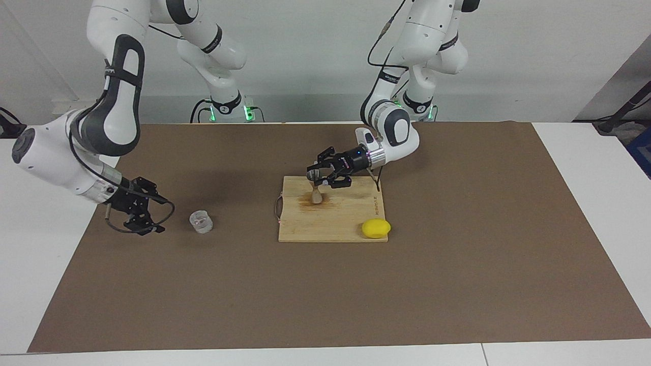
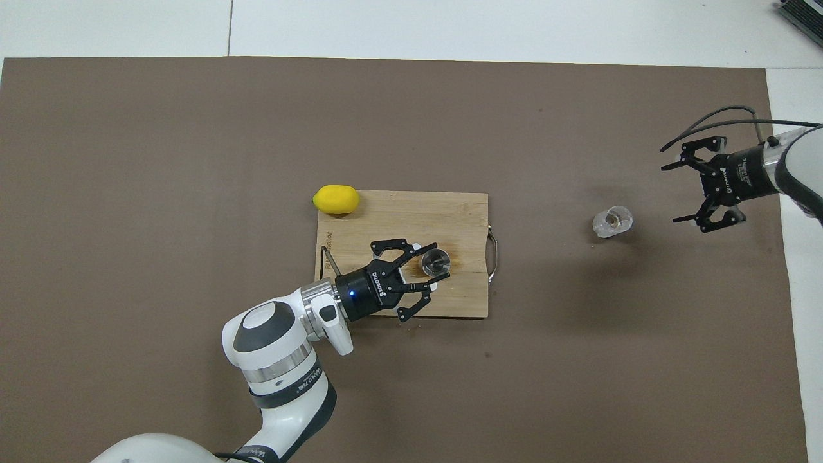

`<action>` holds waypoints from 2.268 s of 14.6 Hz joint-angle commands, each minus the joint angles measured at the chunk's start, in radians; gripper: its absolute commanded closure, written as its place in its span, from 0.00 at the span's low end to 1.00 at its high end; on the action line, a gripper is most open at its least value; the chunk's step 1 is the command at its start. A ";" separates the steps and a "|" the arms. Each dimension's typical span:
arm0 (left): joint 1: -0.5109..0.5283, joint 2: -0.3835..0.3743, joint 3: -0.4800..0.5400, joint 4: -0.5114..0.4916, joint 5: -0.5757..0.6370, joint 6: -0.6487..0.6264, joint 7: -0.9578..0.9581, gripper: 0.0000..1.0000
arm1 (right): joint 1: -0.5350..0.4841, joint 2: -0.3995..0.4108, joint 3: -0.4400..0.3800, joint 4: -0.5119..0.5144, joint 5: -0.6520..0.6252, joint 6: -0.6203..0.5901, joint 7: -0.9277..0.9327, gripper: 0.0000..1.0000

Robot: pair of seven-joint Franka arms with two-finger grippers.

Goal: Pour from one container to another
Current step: 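Lower the dark cup onto the board while the right gripper reaches the glass, then open the left gripper and retract while the right gripper grasps the glass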

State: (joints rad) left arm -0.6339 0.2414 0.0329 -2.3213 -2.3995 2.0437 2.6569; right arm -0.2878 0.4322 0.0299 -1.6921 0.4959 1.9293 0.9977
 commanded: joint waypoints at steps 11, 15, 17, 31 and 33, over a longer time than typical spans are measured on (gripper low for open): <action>0.019 0.044 0.021 -0.009 -0.013 -0.033 0.037 0.00 | -0.016 0.048 0.015 -0.139 0.202 0.042 -0.244 0.00; 0.065 0.032 0.021 -0.036 0.038 -0.045 0.037 0.00 | -0.008 0.030 0.013 -0.179 0.202 0.027 -0.269 0.00; 0.091 0.009 0.021 -0.061 0.075 -0.051 0.037 0.00 | -0.002 0.030 0.013 -0.181 0.202 0.027 -0.260 0.00; 0.643 -0.088 0.022 -0.115 0.921 -0.273 -0.058 0.00 | 0.042 0.028 0.013 -0.181 0.199 0.042 -0.238 0.14; 0.745 -0.082 0.024 -0.049 1.109 -0.351 -0.116 0.00 | 0.032 0.028 0.013 -0.181 0.199 0.042 -0.245 0.34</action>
State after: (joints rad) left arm 0.0299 0.1695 0.0638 -2.4248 -1.4330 1.7536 2.6079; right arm -0.2437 0.4879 0.0420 -1.8405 0.6678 1.9516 0.7598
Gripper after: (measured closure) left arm 0.000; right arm 0.163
